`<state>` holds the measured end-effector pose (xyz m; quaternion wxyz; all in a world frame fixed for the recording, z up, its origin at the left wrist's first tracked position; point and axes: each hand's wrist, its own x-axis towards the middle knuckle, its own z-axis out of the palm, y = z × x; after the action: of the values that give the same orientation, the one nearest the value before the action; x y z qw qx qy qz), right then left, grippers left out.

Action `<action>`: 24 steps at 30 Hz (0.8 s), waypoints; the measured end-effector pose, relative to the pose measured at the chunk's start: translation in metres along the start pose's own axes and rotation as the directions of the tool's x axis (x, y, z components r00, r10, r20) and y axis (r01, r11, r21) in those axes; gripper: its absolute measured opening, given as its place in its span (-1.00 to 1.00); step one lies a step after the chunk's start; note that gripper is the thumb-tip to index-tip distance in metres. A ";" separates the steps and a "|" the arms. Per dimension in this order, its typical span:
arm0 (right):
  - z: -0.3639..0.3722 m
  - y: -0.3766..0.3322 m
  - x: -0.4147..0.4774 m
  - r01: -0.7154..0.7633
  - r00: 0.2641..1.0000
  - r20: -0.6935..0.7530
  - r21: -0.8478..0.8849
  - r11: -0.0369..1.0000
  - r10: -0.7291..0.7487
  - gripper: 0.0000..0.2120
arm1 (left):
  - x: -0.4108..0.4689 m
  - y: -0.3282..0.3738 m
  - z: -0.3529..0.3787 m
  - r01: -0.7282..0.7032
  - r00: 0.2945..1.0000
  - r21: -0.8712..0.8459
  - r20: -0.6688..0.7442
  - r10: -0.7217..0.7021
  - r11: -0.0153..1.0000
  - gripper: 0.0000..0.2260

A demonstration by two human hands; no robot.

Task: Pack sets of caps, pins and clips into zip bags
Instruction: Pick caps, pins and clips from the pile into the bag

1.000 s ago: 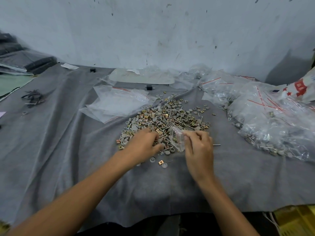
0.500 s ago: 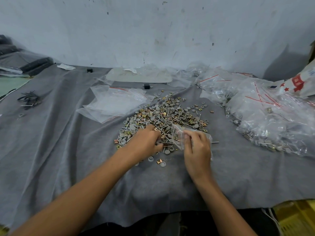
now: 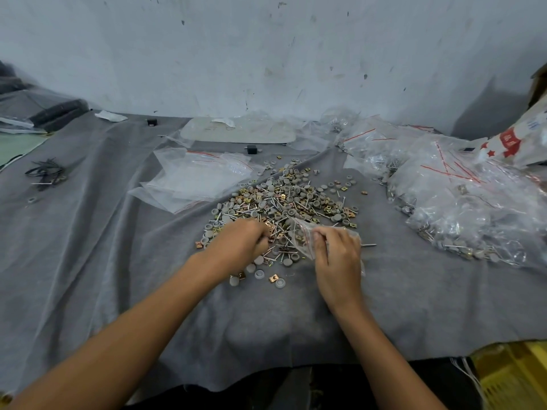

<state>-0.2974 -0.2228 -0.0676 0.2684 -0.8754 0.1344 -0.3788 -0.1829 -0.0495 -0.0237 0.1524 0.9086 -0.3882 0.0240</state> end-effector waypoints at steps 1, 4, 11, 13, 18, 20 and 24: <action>0.000 0.000 0.000 -0.006 1.000 0.001 0.004 1.000 0.006 -0.85 | -0.001 0.000 -0.001 0.028 0.999 -0.053 -0.036 -0.030 0.998 -0.85; 0.001 0.001 0.000 -0.022 1.000 0.000 0.014 1.000 0.022 -0.84 | -0.004 0.007 -0.005 0.070 0.992 -0.280 -0.081 -0.096 0.957 -0.88; 0.002 0.000 -0.002 -0.009 1.000 -0.001 0.046 0.999 0.009 -0.83 | 0.000 0.044 -0.003 0.087 0.993 -0.594 -0.017 -0.121 0.800 -0.83; 0.000 -0.001 -0.002 -0.011 1.000 -0.004 0.053 0.999 0.011 -0.82 | 0.003 0.050 -0.003 0.109 0.988 -0.614 -0.018 -0.151 0.782 -0.83; -0.001 -0.001 -0.002 -0.026 1.000 0.003 0.060 0.998 0.026 -0.82 | 0.006 0.057 0.002 0.240 0.948 -0.845 0.097 -0.304 0.478 -0.94; -0.001 -0.001 -0.002 -0.027 1.000 -0.001 0.062 0.998 0.027 -0.82 | 0.006 0.058 0.003 0.246 0.940 -0.896 0.127 -0.317 0.371 -0.91; -0.002 -0.003 -0.002 -0.038 0.999 0.001 0.059 0.997 0.038 -0.83 | 0.005 0.066 0.000 0.275 0.921 -0.943 0.202 -0.333 0.189 -0.81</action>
<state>-0.3000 -0.2199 -0.0664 0.3015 -0.8642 0.1400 -0.3776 -0.2268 -0.0963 -0.0059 0.6818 0.6837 -0.1310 -0.2248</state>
